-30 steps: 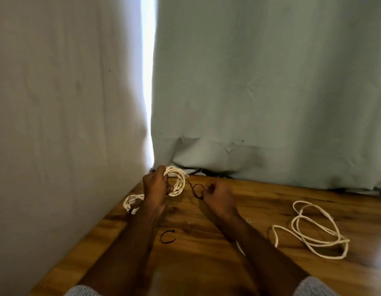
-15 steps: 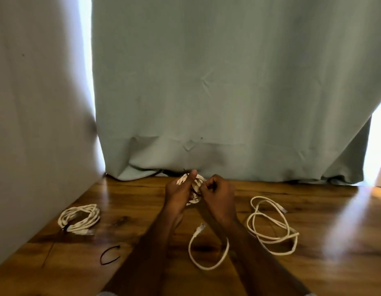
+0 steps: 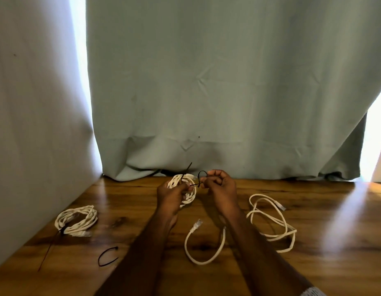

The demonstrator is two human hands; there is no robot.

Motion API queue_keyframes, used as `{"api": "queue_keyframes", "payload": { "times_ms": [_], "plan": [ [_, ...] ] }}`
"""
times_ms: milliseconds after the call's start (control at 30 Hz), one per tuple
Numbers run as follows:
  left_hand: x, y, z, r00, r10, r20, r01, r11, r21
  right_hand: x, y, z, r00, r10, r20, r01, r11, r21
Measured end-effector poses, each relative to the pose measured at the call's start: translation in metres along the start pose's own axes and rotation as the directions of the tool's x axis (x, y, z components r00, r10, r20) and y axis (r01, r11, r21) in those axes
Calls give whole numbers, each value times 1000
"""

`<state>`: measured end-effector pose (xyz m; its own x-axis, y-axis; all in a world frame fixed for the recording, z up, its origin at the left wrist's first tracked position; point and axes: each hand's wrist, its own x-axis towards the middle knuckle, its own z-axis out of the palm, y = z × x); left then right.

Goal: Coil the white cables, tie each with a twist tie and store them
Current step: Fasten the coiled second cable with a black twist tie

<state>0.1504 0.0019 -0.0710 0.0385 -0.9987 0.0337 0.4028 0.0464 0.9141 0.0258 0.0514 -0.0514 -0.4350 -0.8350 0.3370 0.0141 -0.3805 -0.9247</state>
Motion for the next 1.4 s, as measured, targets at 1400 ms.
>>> {"api": "queue_keyframes", "payload": {
  "times_ms": [1400],
  "plan": [
    [2, 2, 0, 984, 80, 162, -108, 979, 173, 4, -1, -2, 948, -107, 299, 315, 208, -926]
  ]
}}
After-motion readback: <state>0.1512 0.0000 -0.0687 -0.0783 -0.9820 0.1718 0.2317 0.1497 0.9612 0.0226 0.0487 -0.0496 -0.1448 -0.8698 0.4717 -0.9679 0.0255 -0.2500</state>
